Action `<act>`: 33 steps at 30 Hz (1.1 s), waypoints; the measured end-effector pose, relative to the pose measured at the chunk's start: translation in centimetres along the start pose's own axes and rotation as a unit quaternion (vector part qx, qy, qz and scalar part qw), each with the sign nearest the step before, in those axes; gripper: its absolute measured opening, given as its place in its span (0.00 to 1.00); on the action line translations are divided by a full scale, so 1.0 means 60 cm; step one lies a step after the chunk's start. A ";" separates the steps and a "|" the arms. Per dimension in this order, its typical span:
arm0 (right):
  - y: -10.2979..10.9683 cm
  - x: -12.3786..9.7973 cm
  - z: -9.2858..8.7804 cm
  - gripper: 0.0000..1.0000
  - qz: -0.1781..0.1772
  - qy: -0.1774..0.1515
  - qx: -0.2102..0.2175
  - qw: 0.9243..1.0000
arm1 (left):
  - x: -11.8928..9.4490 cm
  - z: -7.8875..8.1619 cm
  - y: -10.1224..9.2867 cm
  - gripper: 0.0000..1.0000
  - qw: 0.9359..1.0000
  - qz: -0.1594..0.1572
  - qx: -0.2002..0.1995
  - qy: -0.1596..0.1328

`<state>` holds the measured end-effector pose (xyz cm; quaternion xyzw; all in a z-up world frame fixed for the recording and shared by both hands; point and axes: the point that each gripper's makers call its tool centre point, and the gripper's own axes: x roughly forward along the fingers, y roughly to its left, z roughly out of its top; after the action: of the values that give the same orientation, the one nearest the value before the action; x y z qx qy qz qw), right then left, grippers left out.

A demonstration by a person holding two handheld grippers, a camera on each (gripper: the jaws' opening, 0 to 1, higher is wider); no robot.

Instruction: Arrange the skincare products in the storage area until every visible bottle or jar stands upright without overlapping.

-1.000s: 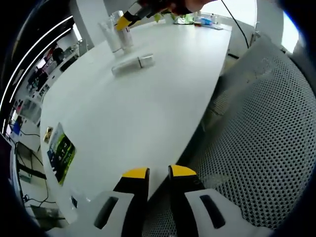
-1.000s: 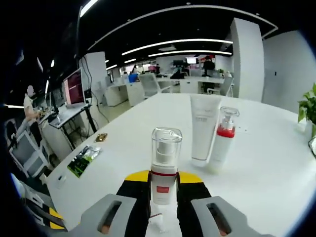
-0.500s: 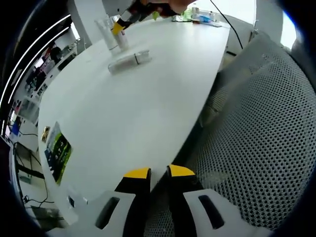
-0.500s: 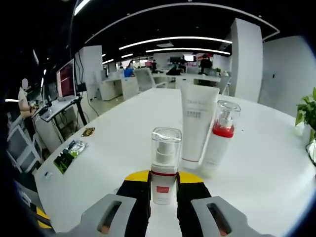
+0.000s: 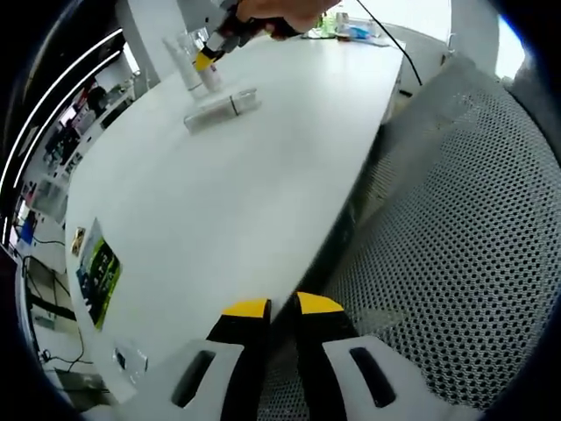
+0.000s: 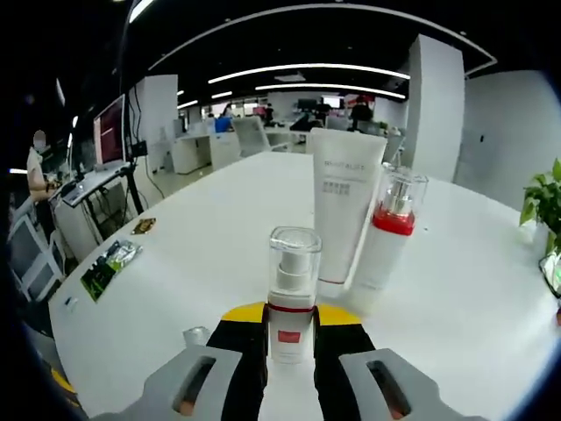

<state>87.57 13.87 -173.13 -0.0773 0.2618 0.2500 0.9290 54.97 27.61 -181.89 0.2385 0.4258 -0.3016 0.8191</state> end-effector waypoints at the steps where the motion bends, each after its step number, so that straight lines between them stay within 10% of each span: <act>1: -0.001 0.000 0.000 0.13 -0.001 -0.001 -0.002 1.000 | -0.003 0.002 0.002 0.07 1.000 0.003 0.000 0.000; 33: -0.020 0.065 0.008 0.13 -0.026 -0.031 -0.046 0.998 | 0.000 0.004 0.003 0.08 1.000 -0.002 0.000 -0.001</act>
<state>91.26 14.58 -174.75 -0.1185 0.2187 0.2401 0.9383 55.20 27.57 -181.76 0.2372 0.4258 -0.3031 0.8189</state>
